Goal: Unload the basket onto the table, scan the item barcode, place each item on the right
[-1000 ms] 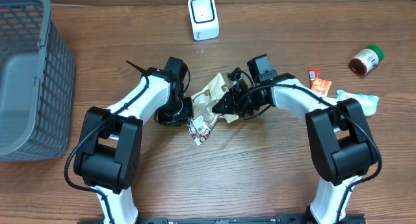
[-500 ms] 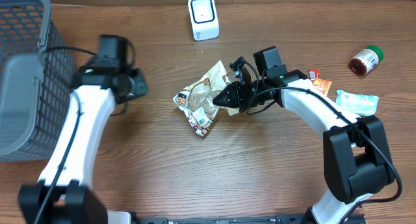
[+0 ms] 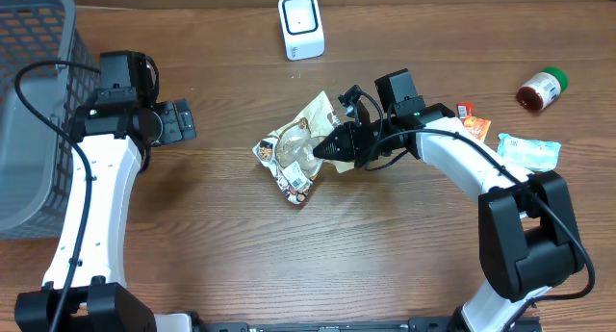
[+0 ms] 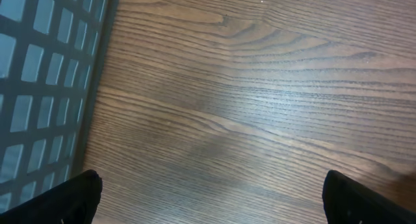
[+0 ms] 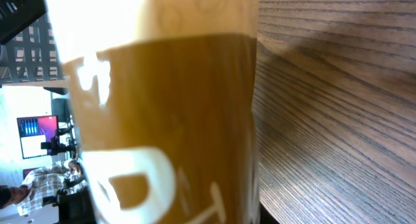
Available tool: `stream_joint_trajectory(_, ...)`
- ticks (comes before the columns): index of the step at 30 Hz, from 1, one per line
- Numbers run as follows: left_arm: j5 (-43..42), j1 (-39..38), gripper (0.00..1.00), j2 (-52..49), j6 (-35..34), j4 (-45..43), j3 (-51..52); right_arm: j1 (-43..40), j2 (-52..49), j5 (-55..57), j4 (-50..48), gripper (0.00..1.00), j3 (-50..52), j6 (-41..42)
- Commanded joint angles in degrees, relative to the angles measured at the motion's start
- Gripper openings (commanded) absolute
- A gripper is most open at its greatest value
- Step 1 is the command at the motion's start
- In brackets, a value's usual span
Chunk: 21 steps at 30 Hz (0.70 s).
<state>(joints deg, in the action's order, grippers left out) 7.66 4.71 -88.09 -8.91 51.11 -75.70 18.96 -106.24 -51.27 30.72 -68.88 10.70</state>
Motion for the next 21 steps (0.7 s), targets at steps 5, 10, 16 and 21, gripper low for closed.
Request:
stream_joint_trajectory(5,0.87,0.15,1.00,-0.33,2.08,0.00,-0.42,0.35,1.46,-4.79,-0.22,0.04,-6.08,-0.48)
stream_joint_trajectory(10,0.87,0.15,1.00,-0.35,2.08,0.00,-0.42,0.37,1.46,-3.19,7.04,0.03,-22.25,-2.54)
stream_joint_trajectory(16,0.87,0.15,1.00,-0.35,2.08,0.00,-0.42,0.72,1.46,9.09,18.60,0.03,-47.43,-9.73)
stream_joint_trajectory(21,0.87,0.15,1.00,-0.35,2.08,0.00,-0.42,1.36,1.46,25.09,20.92,0.03,-62.36,-19.28)
